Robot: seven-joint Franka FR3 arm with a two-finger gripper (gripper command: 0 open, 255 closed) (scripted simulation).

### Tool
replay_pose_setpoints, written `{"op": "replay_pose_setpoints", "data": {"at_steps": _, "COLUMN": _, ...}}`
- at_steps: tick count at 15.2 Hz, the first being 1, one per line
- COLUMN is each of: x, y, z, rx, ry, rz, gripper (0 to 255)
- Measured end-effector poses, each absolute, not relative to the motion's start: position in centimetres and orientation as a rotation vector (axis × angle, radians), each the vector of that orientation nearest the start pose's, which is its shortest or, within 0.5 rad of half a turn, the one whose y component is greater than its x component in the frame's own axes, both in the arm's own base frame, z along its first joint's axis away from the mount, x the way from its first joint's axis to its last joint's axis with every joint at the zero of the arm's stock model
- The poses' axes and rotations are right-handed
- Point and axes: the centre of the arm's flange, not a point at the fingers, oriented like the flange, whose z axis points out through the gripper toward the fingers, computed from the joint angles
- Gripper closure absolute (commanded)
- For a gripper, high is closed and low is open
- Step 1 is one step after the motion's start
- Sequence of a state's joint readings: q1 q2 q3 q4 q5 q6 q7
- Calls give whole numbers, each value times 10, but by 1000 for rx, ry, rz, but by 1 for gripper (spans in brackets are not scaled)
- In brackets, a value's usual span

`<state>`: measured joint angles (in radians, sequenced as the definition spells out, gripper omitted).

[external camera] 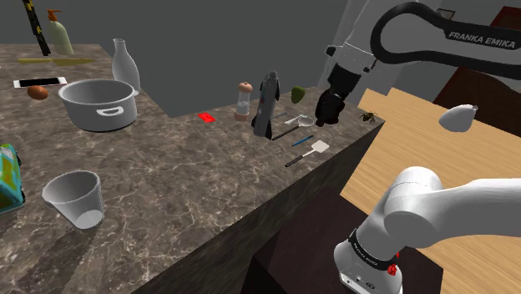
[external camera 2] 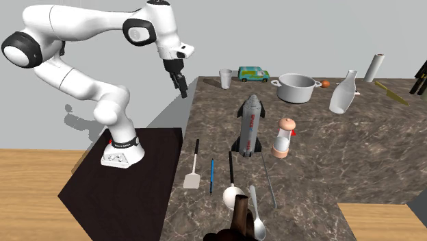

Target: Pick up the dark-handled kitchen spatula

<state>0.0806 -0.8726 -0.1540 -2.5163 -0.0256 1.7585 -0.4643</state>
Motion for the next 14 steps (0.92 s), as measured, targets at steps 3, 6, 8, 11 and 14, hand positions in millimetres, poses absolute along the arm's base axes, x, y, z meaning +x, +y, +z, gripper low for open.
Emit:
{"op": "replay_pose_setpoints", "data": {"at_steps": 3, "x": 300, "y": -58, "z": 523, "rx": -2936, "ry": -909, "rz": -181, "gripper": 0}}
{"op": "replay_pose_setpoints", "data": {"at_steps": 6, "x": 306, "y": -85, "z": 491, "rx": -2858, "ry": -1137, "rz": -164, "gripper": 0}}
{"op": "replay_pose_setpoints", "data": {"at_steps": 8, "x": 312, "y": -103, "z": 471, "rx": -2796, "ry": -1288, "rz": -152, "gripper": 0}}
{"op": "replay_pose_setpoints", "data": {"at_steps": 11, "x": 321, "y": -127, "z": 443, "rx": -2690, "ry": -1504, "rz": -135, "gripper": 0}}
{"op": "replay_pose_setpoints", "data": {"at_steps": 14, "x": 335, "y": -148, "z": 414, "rx": -2565, "ry": -1713, "rz": -116, "gripper": 0}}
